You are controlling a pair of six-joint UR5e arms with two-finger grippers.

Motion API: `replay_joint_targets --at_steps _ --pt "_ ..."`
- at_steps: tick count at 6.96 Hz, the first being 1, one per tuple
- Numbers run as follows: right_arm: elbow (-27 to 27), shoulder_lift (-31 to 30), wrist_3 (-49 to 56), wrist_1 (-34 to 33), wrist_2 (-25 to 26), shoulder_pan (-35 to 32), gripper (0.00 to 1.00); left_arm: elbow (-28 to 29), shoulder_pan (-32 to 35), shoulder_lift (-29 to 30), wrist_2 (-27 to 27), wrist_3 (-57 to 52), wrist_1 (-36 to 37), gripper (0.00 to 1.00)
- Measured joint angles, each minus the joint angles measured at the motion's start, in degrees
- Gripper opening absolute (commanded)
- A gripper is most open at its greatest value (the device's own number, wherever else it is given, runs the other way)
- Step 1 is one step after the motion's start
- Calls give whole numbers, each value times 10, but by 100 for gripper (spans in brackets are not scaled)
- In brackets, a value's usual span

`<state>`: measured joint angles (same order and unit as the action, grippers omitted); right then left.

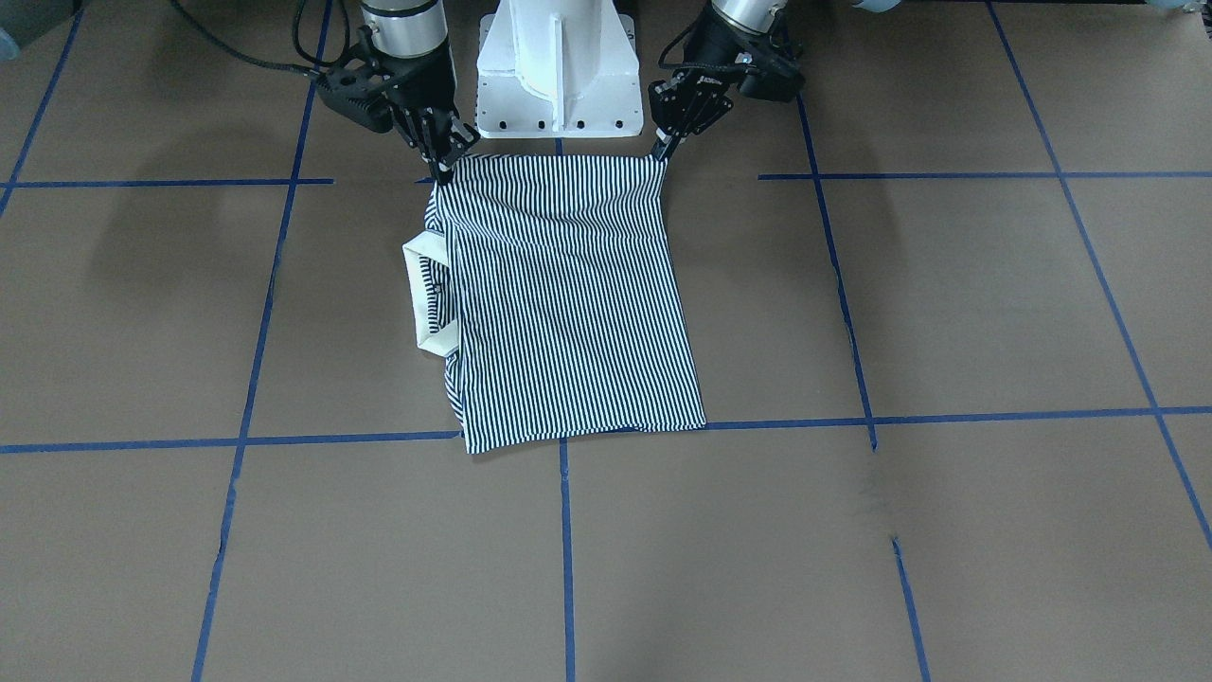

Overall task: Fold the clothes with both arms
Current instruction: 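Grasp the shirt's near edge with both grippers and lift it, then fold the near edge over toward the far edge with both grippers, then release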

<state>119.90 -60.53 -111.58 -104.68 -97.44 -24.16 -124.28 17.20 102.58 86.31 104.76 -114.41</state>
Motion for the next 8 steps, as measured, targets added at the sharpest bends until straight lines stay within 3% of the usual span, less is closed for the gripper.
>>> replay_joint_targets --at_steps 2,5,6,7,8 --pt "-114 56 11 65 -31 -66 0 46 62 35 12 -54 1 0" --pt "-254 123 24 137 -73 -118 0 182 120 116 15 -106 -5 0" --pt "-303 144 33 160 -77 -127 0 225 137 131 14 -124 -14 5" --pt "-358 163 47 195 -85 -137 73 278 153 145 13 -140 -40 35" --pt "-433 186 69 244 -95 -153 100 356 171 166 13 -156 -98 50"
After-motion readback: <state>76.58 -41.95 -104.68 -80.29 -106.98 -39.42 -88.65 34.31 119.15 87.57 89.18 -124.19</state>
